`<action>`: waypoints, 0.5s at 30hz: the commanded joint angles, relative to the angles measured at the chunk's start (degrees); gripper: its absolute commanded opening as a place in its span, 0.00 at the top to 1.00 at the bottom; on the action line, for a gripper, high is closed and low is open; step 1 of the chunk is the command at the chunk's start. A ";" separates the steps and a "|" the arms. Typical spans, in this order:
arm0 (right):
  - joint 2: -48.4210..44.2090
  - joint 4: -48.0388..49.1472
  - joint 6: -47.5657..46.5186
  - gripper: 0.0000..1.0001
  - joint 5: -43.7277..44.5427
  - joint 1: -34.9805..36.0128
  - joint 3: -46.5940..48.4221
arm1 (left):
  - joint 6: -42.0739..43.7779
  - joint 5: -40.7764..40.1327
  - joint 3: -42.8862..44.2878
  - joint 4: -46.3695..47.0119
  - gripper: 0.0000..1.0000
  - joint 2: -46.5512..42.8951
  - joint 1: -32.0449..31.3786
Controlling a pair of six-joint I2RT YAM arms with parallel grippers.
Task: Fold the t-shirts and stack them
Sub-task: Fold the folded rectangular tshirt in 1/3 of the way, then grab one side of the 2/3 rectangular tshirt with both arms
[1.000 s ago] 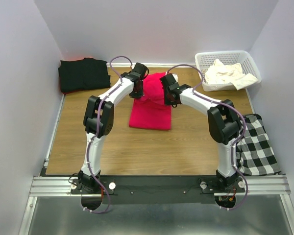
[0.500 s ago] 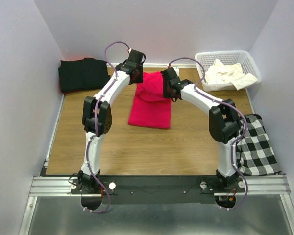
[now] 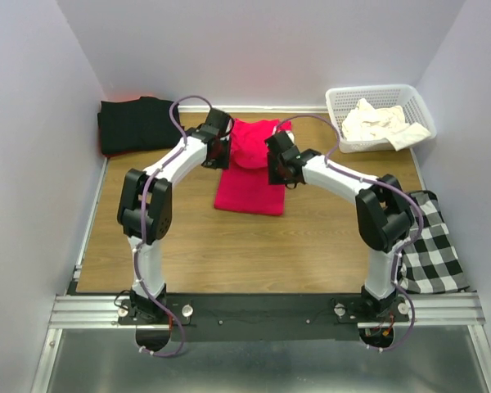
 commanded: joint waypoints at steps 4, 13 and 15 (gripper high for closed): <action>-6.77 -0.50 4.86 0.54 -6.38 3.40 -7.71 | 3.72 3.66 -13.64 2.38 0.57 -10.03 0.00; -12.58 -1.47 7.23 0.50 -4.53 3.40 -16.50 | 3.11 11.74 -22.87 7.13 0.55 -13.37 0.09; -13.63 -1.38 7.41 0.49 -5.14 3.40 -17.64 | 2.75 12.71 -24.46 7.92 0.55 -13.90 0.27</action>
